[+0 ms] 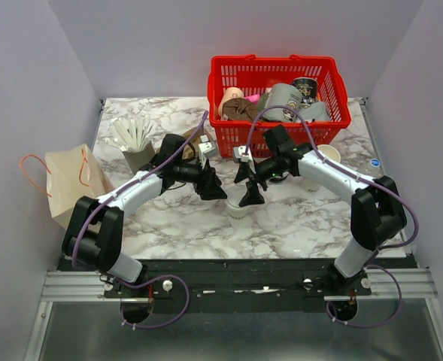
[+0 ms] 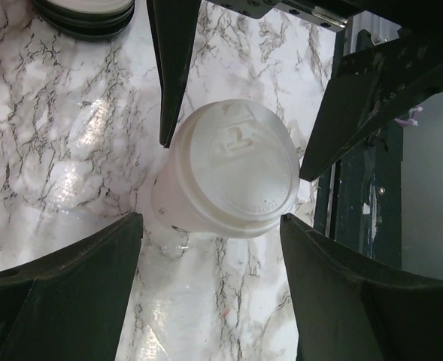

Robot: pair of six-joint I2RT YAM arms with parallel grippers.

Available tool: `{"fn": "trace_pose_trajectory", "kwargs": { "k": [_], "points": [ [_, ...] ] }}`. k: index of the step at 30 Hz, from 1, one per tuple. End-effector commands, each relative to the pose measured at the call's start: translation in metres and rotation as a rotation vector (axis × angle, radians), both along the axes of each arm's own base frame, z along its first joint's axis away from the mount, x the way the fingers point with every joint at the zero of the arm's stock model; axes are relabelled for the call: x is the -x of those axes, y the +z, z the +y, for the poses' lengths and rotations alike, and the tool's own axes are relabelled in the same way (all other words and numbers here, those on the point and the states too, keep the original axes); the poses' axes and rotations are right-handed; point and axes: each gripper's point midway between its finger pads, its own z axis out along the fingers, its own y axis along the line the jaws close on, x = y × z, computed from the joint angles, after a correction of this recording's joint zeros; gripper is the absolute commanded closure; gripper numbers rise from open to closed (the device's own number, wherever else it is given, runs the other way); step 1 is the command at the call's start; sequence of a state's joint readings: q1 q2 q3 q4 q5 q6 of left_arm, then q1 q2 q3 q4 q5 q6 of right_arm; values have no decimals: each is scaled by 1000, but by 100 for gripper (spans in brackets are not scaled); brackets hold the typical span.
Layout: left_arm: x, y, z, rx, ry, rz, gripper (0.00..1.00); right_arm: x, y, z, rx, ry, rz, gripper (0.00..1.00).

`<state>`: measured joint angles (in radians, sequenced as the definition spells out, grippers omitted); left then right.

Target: Pack the takeout coffee

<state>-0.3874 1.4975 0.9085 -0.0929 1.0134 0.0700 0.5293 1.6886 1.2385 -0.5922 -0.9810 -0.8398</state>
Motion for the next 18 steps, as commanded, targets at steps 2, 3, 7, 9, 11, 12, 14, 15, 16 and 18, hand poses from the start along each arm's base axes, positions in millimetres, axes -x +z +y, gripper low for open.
{"fn": "trace_pose_trajectory", "kwargs": {
  "k": [2, 3, 7, 9, 11, 12, 14, 15, 16, 18],
  "points": [
    [5, -6, 2, -2, -13, -40, 20, -5, -3, 5, 15, 25, -51, 1],
    [5, -6, 1, 1, -11, -38, 19, -5, -4, 5, 19, 24, -55, 1],
    [1, -7, -2, 25, 19, -15, 20, -7, -4, 4, 23, 16, -77, 2],
    [3, -7, -3, 35, 34, 23, 20, -5, -2, 4, 16, 20, -73, 2],
    [2, -5, -5, 53, 45, 41, 20, -1, 3, 5, 1, 29, -63, 1],
    [2, -6, -5, 58, 44, 50, 20, 0, 6, 6, -5, 33, -60, 1],
    [3, -6, -6, 64, 44, 61, 20, 4, 8, 6, -10, 40, -35, 1],
    [3, -8, -6, 64, 46, 69, 20, 5, 8, 6, -7, 41, -26, 0],
    [3, -8, -7, 66, 45, 69, 21, 5, 9, 6, -6, 41, -23, 0],
    [3, -9, -7, 67, 45, 73, 21, 5, 9, 5, -5, 42, -25, 0]
  ]
}}
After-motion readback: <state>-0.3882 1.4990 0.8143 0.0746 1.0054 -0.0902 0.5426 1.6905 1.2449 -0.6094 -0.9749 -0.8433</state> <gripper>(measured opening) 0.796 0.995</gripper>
